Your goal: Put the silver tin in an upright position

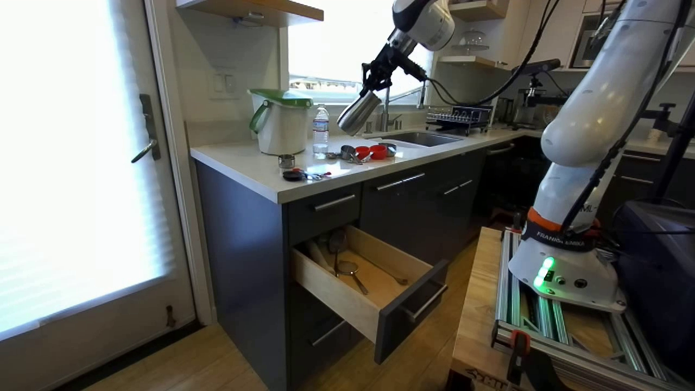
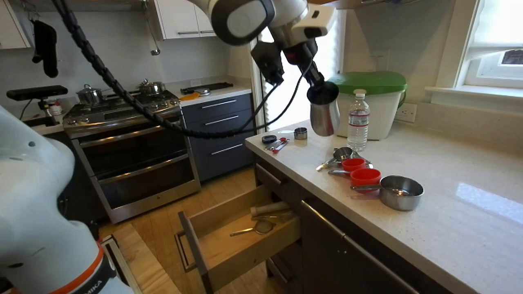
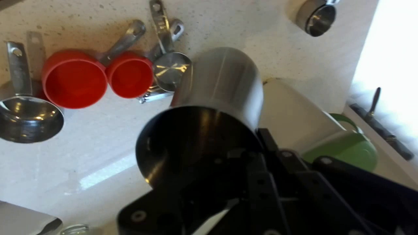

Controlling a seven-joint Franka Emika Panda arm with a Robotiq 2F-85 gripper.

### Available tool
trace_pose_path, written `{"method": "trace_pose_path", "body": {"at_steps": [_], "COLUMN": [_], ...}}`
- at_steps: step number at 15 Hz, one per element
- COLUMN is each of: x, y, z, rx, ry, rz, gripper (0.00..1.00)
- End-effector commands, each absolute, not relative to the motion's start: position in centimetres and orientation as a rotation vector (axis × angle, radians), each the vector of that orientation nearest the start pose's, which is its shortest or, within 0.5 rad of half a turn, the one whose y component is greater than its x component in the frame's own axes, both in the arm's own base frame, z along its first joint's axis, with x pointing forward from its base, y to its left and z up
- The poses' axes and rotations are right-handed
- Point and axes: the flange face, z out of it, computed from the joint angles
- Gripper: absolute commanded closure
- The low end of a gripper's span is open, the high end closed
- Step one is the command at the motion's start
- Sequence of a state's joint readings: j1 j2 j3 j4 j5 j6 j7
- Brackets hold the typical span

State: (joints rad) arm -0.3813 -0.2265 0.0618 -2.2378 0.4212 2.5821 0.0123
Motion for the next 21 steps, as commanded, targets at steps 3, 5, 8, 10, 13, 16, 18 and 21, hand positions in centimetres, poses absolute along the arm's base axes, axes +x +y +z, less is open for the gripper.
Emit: {"method": "trace_pose_path", "body": {"at_steps": [3, 5, 8, 10, 13, 16, 18, 21], "x": [48.8, 48.9, 48.4, 48.7, 49.0, 49.6, 50.6, 52.3], "y": [-15.6, -14.7, -14.7, -14.5, -14.7, -13.7, -11.5, -8.2], "z": [65.5, 67.6, 67.8, 67.6, 67.2, 68.6, 68.5, 67.6], "rx": [-2.646, -2.679, -2.663, -2.667, -2.670, -2.751, -2.837, -2.983], "ry": [0.769, 0.736, 0.718, 0.715, 0.720, 0.658, 0.563, 0.457], "rz": [-0.745, -0.720, -0.748, -0.741, -0.729, -0.734, -0.701, -0.638], "gripper": [0.99, 0.99, 0.95, 0.95, 0.95, 0.99, 0.99, 0.99]}}
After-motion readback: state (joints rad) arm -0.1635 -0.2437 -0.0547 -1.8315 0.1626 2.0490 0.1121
